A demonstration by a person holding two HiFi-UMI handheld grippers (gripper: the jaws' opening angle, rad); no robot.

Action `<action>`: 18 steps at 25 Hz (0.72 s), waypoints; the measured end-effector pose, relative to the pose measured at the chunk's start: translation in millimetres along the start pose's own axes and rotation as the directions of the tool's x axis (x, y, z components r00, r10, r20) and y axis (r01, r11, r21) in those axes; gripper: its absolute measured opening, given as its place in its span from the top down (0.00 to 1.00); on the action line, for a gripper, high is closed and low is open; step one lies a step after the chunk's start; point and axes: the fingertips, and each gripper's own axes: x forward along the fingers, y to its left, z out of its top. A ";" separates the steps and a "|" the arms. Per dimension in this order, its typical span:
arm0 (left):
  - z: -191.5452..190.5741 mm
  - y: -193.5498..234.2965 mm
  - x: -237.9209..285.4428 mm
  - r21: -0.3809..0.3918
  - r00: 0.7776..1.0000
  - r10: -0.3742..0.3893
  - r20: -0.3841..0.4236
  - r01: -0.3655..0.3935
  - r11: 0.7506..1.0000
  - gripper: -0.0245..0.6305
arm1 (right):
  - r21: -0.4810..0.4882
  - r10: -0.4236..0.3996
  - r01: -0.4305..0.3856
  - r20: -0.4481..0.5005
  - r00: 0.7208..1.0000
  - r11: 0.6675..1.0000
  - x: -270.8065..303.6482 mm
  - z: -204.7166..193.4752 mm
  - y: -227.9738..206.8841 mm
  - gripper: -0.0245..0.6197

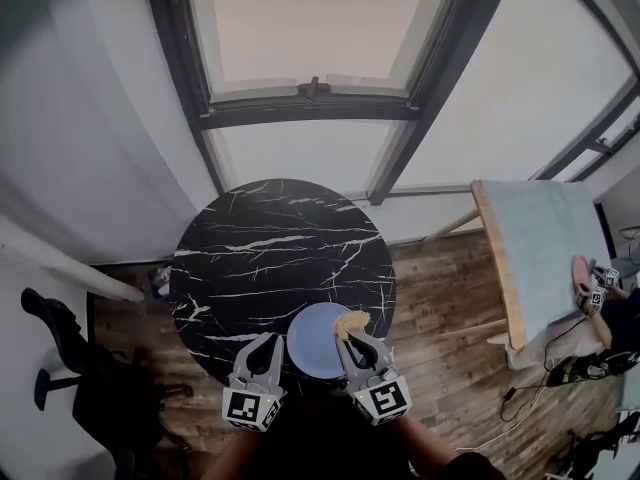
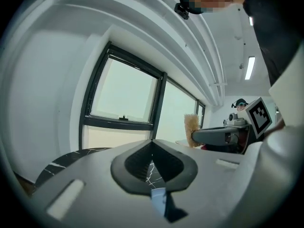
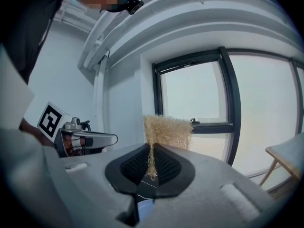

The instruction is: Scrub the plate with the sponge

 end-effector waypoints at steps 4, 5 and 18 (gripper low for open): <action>-2.2 3.4 0.1 -0.006 1.000 0.004 0.011 -0.004 1.000 0.96 | 0.010 -0.015 0.015 0.010 1.000 1.000 0.6 2.1 -2.7 0.93; -0.7 3.9 0.1 -0.007 1.000 0.008 0.013 -0.008 1.000 0.96 | 0.011 -0.016 0.015 0.014 1.000 1.000 0.9 2.0 -3.1 0.93; 23.2 3.9 4.8 -0.001 0.999 0.020 0.042 -0.020 1.000 0.96 | 0.001 0.039 -0.039 0.018 0.999 0.999 10.5 -1.8 3.3 0.93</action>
